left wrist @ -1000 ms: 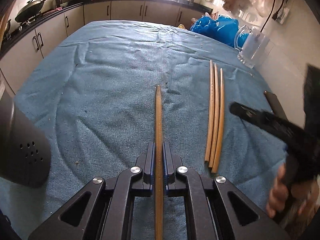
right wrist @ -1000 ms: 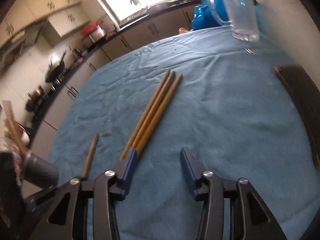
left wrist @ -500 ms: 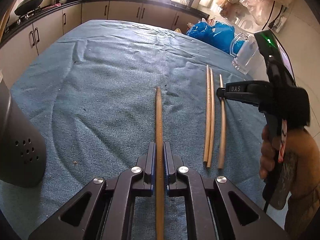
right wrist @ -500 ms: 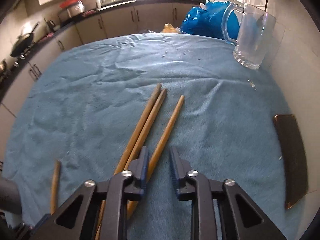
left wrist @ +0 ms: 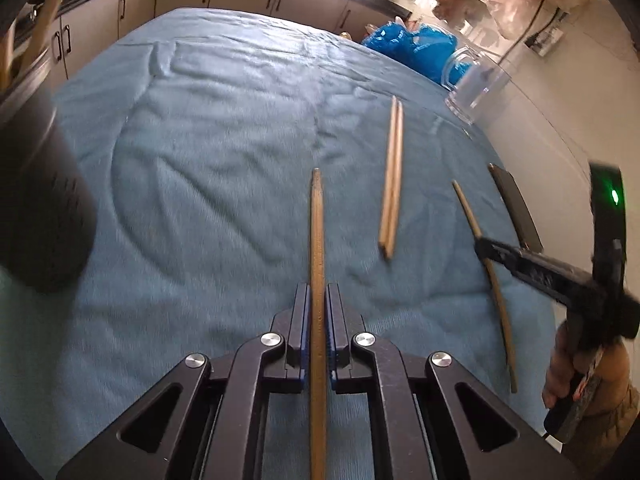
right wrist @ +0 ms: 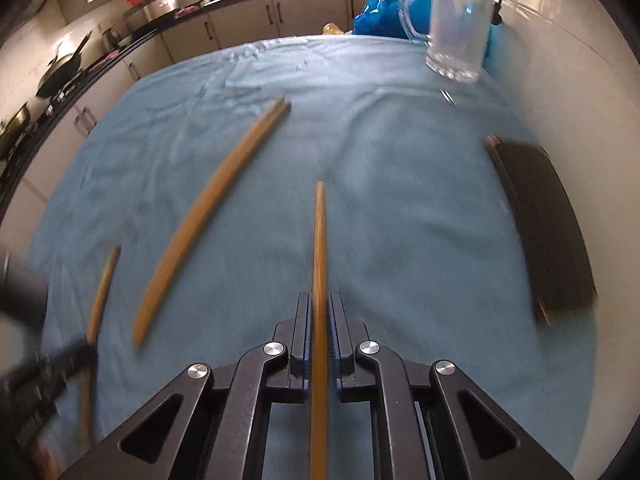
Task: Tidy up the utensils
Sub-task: 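Lift the held chopsticks off the towel with both tools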
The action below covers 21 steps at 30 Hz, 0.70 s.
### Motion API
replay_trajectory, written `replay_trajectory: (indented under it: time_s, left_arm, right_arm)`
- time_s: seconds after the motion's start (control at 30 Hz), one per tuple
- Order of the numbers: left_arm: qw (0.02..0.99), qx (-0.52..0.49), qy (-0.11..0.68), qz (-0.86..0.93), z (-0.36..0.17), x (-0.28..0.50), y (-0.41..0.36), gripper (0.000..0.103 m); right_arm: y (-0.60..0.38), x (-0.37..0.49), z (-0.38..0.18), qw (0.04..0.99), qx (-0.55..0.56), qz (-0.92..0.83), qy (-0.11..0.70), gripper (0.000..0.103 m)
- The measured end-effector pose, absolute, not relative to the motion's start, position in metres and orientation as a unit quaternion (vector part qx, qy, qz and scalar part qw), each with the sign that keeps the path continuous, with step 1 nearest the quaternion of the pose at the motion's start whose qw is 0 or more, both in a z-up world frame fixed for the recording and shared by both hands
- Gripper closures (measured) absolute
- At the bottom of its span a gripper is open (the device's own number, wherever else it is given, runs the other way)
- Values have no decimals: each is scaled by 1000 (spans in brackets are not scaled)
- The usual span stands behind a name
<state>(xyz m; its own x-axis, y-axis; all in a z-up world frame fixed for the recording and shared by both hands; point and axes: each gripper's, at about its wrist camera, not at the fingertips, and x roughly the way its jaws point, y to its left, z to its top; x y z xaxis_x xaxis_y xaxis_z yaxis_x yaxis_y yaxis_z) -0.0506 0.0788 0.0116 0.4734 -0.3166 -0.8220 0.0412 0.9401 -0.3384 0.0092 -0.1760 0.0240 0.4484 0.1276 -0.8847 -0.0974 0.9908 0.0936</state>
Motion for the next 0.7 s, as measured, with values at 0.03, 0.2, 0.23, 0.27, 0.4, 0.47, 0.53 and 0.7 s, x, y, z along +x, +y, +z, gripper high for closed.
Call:
replay_trajectory:
  time_s: [0.03, 0.2, 0.23, 0.27, 0.4, 0.47, 0.53, 0.7]
  left_arm:
    - [846, -134, 505, -107, 13, -55, 79, 96]
    - [831, -145, 522, -124, 22, -73, 82, 96]
    - [835, -136, 519, -123, 28, -75, 81, 96]
    - [839, -129, 515, -119, 30, -76, 81, 95]
    - [843, -94, 521, -99, 35, -63, 74, 83]
    - [843, -69, 524, -99, 34, -50, 65, 83]
    - [837, -40, 538, -91, 27, -36, 55, 83]
    - [832, 6, 550, -76, 21, -17, 36, 83]
  right_arm:
    - [-178, -3, 24, 851, 8, 66, 521, 94]
    - [-192, -33, 24, 845, 6, 89, 528, 76]
    - [-194, -34, 24, 843, 7, 90, 530, 75]
    - [-196, -31, 24, 842, 7, 88, 532, 75]
    - [-197, -12, 24, 837, 9, 80, 542, 75]
    - [-194, 0, 24, 833, 3, 73, 548, 75]
    - [-190, 17, 24, 827, -4, 69, 558, 75]
    - [-179, 46, 25, 812, -27, 56, 580, 75]
